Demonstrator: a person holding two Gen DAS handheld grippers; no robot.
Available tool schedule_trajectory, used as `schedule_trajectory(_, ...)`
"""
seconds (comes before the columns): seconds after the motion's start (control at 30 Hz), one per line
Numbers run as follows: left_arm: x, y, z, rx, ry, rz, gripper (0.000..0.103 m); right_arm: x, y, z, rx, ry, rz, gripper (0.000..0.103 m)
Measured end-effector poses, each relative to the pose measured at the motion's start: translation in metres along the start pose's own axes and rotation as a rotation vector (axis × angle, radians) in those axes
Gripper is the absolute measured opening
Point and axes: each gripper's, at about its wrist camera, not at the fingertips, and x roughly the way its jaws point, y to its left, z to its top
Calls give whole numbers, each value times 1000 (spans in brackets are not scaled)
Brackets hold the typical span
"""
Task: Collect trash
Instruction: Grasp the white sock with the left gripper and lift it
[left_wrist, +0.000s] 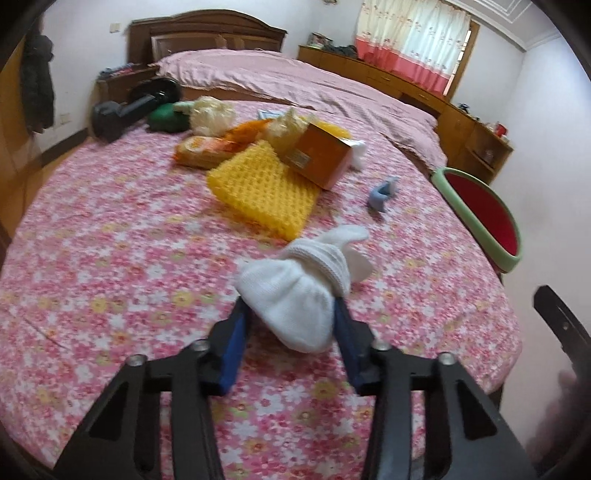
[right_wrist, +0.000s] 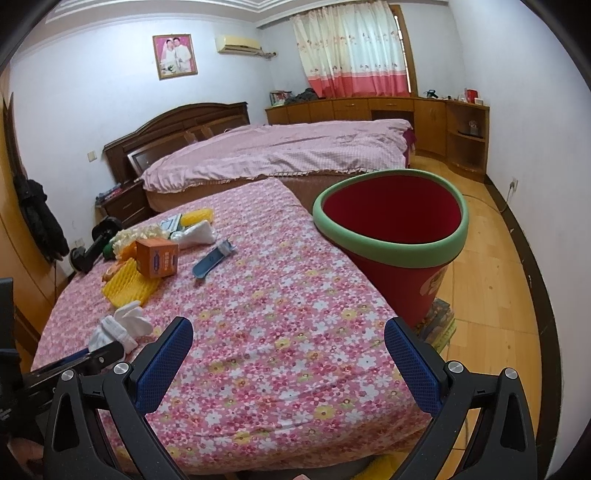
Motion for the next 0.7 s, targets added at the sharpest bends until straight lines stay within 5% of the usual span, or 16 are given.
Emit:
schedule_trajectory(0.2,-5,-7,2,15,-17,-38,23,7,5,2,-23,19,8,103)
schedule_trajectory(0.7,-36,16,72,10,-155,43,23,37,43,41,-133,37,48,103)
